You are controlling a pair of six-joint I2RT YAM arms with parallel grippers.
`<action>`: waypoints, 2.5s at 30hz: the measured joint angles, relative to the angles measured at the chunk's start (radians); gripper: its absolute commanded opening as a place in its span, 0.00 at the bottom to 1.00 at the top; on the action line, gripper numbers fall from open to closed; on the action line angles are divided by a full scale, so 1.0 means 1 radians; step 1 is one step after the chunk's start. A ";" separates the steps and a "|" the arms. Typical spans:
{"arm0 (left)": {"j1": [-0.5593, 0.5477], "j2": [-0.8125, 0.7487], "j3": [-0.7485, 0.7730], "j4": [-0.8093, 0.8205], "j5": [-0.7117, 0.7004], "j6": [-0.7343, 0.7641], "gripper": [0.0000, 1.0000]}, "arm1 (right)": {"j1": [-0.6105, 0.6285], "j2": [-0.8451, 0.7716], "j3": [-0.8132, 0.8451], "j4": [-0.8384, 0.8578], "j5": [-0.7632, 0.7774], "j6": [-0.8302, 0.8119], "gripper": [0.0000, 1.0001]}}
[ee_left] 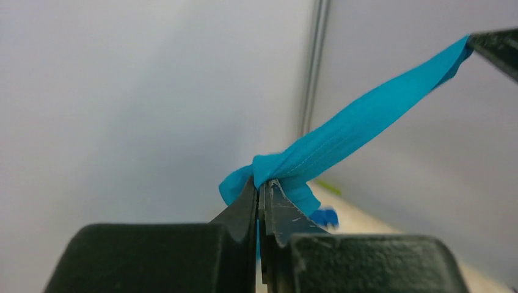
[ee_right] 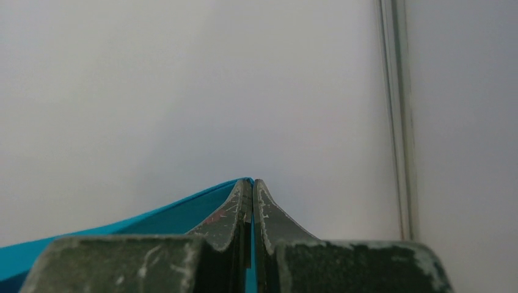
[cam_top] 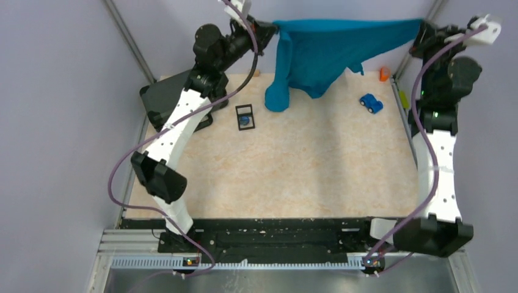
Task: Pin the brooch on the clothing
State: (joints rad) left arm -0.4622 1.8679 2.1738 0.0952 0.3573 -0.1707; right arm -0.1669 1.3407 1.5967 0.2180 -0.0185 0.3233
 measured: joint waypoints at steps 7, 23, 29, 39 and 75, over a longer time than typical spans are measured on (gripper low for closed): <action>-0.021 -0.306 -0.711 0.027 0.146 -0.048 0.00 | 0.000 -0.533 -0.591 -0.163 0.130 0.066 0.00; -0.250 -0.826 -1.286 -0.323 0.218 -0.095 0.99 | -0.002 -1.048 -0.856 -0.460 0.313 0.197 0.92; -0.214 -0.940 -1.254 -0.390 0.058 -0.148 0.99 | -0.002 -0.837 -0.857 -0.443 0.117 0.182 0.92; 0.106 -0.757 -1.040 -0.726 -0.118 -0.124 0.98 | 0.209 -0.312 -0.856 -0.462 -0.082 0.119 0.85; 0.174 -0.838 -1.182 -0.706 -0.478 -0.017 0.98 | 1.036 0.193 -0.856 -0.386 0.246 0.213 0.00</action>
State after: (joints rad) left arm -0.2882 1.0294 0.9920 -0.6113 -0.1204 -0.1879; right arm 0.8688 1.5337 0.7406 -0.1680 0.2272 0.5362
